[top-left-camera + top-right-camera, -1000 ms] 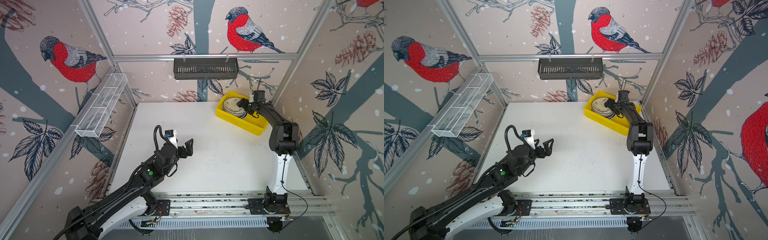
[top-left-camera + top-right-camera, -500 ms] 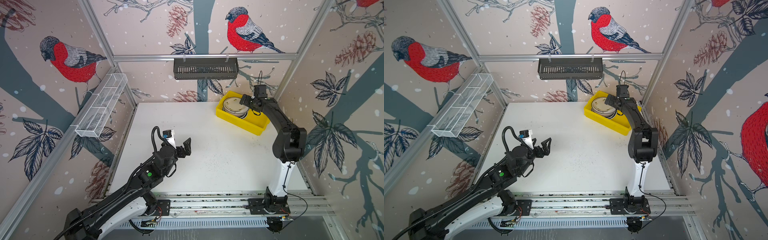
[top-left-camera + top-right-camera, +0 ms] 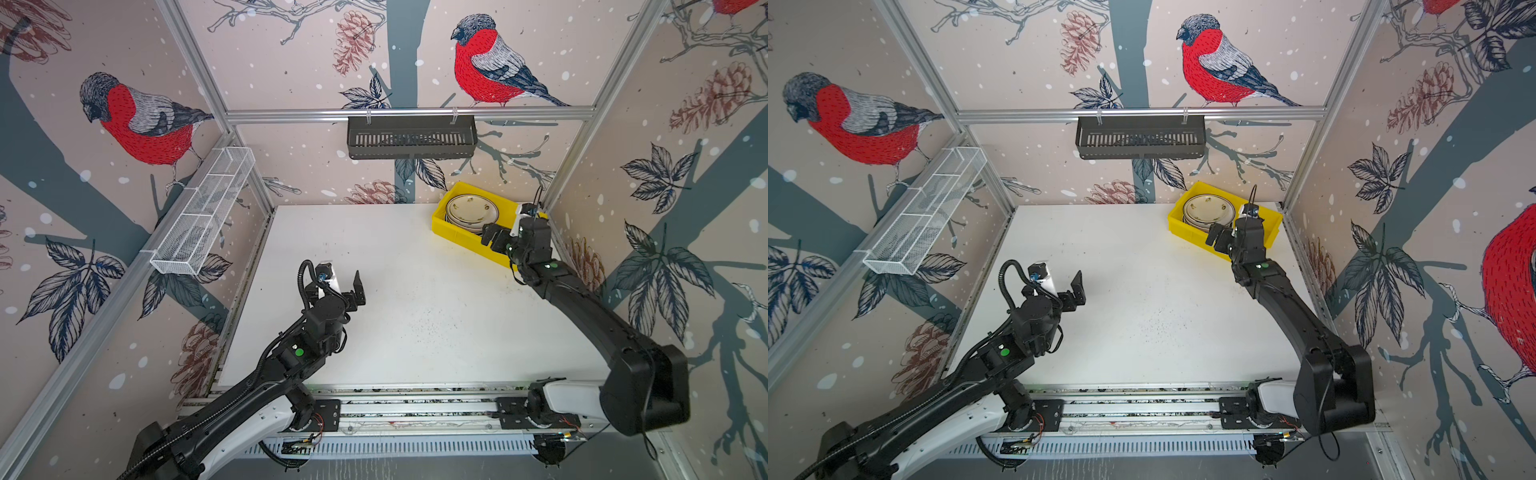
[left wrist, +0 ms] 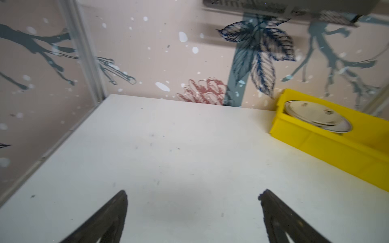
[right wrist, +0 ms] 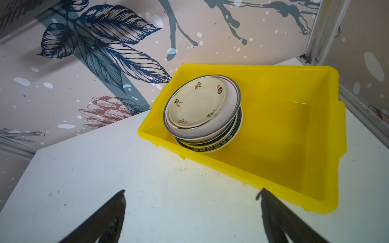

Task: Place the plates into the plastic bin on the countertop
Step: Reset both arms

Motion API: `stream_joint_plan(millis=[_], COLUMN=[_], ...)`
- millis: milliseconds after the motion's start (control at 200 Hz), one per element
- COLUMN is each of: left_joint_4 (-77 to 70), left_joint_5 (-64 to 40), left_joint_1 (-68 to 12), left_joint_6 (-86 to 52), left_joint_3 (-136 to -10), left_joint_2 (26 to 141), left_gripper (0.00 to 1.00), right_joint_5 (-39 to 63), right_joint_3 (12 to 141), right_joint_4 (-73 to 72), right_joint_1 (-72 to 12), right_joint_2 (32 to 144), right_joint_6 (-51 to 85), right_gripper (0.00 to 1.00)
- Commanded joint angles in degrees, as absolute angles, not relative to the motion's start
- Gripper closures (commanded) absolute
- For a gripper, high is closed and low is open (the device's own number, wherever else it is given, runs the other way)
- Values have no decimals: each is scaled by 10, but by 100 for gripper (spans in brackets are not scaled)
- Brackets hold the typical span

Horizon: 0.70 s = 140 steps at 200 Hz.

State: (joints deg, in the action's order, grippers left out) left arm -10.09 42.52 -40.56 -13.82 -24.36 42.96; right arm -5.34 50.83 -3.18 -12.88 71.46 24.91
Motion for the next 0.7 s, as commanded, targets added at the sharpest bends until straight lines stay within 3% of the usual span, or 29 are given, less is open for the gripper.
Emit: stream_joint_plan(millis=[0, 90, 180, 270, 375, 540, 695], left_joint_4=[-232, -236, -273, -328, -399, -474, -599], left_joint_5=[447, 376, 400, 405, 369, 257, 232], left_joint_1=[-352, -284, -258, -238, -209, -104, -44], left_joint_6=[-68, -72, -66, -39, 10, -32, -47], left_joint_3=[-200, -188, -156, -124, -99, -72, -53], left_joint_2=[439, 458, 480, 502, 525, 576, 649], left_gripper=[2, 2, 2, 2, 2, 2, 2], right_joint_5=[-111, -146, -203, -275, -292, -330, -304], right_joint_3=[444, 382, 309, 206, 98, 66, 32], right_joint_4=[-161, -192, -248, -372, -518, -517, -637], right_joint_1=[-135, -135, -141, -154, -157, -149, -127], right_joint_2=[662, 618, 570, 527, 501, 502, 551], right_joint_6=[210, 200, 185, 154, 129, 129, 100], right_gripper=[1, 1, 1, 1, 1, 1, 1])
